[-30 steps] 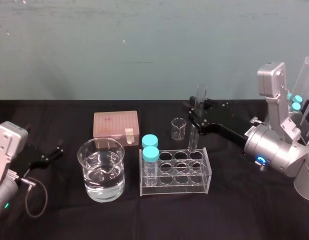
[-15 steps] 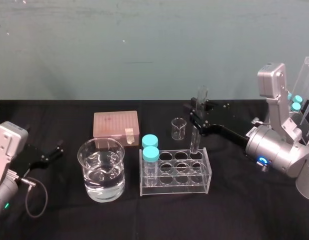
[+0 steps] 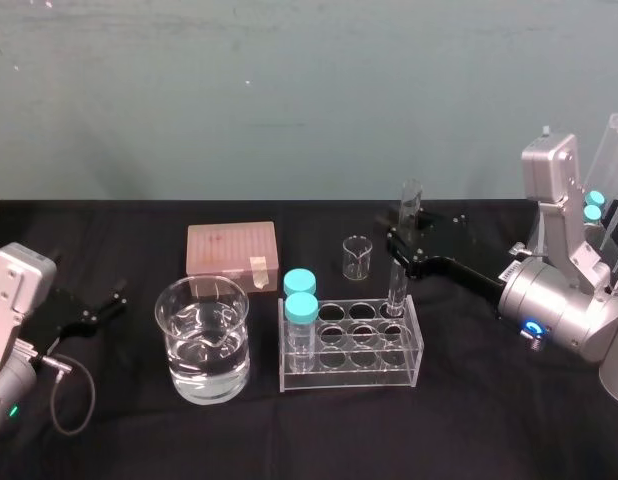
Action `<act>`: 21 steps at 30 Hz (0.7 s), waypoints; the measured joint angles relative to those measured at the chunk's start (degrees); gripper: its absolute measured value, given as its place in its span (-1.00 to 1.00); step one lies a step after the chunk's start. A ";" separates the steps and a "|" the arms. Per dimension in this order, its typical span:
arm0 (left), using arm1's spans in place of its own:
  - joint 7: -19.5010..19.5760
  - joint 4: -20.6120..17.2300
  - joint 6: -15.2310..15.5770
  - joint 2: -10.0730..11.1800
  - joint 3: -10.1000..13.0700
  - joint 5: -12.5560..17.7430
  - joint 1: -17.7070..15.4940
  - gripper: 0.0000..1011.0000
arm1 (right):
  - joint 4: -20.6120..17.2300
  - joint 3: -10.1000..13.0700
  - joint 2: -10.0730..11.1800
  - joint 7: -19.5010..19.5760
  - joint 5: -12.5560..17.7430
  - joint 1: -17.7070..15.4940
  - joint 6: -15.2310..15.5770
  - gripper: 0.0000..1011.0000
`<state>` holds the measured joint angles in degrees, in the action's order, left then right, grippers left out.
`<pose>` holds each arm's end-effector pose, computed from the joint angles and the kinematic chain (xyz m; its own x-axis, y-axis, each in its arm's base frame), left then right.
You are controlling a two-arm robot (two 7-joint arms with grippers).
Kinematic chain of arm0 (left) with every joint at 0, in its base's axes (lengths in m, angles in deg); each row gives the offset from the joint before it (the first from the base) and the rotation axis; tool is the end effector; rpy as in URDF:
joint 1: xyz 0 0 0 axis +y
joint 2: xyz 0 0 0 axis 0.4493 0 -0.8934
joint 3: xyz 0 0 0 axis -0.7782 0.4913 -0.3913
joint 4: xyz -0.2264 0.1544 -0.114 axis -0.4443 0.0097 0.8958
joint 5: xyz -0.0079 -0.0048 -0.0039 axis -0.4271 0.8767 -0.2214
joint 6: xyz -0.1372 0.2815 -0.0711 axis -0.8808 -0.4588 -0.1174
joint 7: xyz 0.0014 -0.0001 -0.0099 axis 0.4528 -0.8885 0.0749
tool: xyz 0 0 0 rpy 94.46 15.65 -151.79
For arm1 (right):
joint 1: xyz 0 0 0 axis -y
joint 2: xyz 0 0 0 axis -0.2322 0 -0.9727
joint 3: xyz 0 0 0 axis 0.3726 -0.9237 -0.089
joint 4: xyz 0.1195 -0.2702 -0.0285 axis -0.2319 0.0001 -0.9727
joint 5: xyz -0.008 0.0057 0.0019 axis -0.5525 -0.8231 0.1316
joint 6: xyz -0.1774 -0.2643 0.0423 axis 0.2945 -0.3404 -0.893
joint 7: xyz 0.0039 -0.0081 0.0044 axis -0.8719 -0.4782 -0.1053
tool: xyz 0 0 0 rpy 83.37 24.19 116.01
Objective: Hold the test tube with one hand and immerse one end into the beaker, then return it to the test tube rack.
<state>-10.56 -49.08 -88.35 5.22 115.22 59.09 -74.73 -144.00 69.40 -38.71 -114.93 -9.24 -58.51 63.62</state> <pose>0.3707 0.0832 -0.3100 0.2922 0.8803 0.3737 -0.9553 0.2872 0.0703 0.4088 -0.0516 -0.2273 0.6769 -0.7313 0.0834 0.7352 0.6772 -0.0287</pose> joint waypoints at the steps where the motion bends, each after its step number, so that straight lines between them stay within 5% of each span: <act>1: 0.00 0.00 0.00 0.00 0.00 0.00 0.00 0.98 | 0.15 -0.05 -0.04 -0.02 -0.02 0.00 0.02 -0.52; 21: 0.00 0.00 0.00 0.00 0.00 0.00 0.00 0.98 | 4.26 -1.76 -1.42 -0.60 -1.78 0.69 -0.45 -0.52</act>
<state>-10.56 -49.08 -88.35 5.22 115.23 59.09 -74.74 -139.74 67.64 -40.13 -115.53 -11.03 -57.82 63.17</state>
